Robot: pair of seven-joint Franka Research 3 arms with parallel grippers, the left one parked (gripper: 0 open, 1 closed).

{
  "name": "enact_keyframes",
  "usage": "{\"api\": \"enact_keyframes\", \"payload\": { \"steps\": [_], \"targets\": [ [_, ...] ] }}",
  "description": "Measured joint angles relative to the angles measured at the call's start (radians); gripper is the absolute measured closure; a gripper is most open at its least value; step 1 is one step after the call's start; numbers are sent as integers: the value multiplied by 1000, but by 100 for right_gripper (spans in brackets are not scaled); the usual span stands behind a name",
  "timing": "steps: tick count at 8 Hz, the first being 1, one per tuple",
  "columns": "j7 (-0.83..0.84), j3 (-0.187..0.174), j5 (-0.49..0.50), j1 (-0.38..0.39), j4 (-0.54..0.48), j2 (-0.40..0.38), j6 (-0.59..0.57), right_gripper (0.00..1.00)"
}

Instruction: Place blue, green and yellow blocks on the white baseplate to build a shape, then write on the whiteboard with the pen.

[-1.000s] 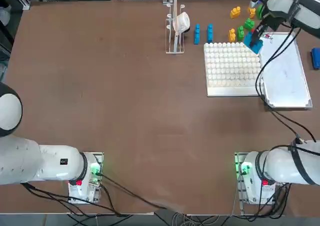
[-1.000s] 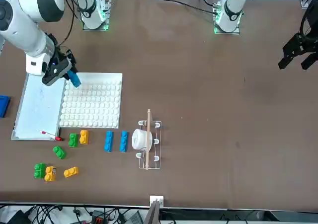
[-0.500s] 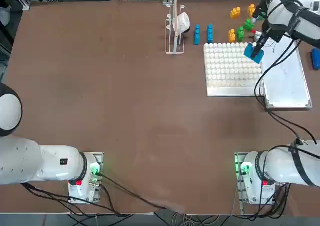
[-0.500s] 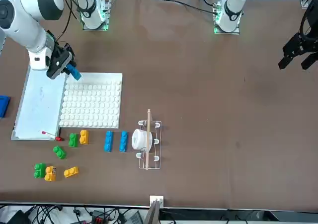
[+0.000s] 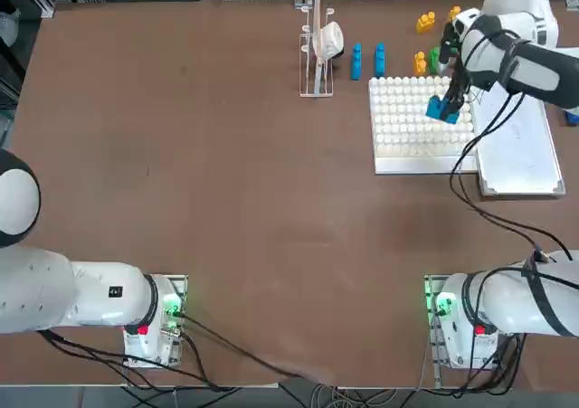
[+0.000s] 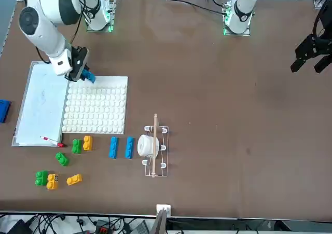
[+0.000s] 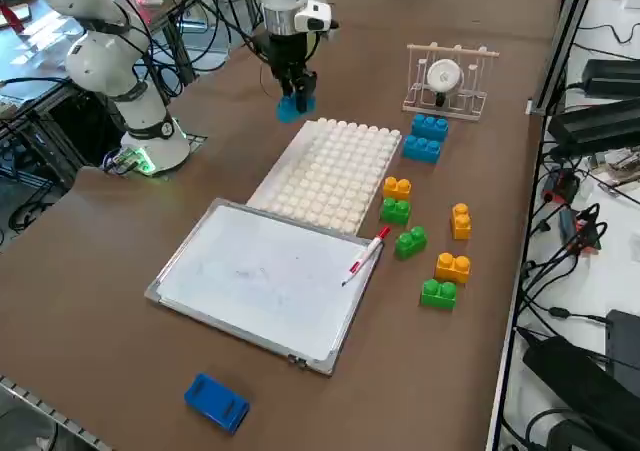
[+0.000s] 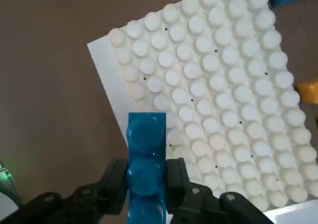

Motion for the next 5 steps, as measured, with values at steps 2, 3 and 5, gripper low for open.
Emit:
{"api": "enact_keyframes", "payload": {
  "steps": [2,3,5],
  "targets": [
    [-141,-1,0,0,-86,-3,109,59],
    [-200,-2,0,0,-136,-4,174,59],
    [-266,-2,0,0,-208,-6,269,59]
  ]
}}
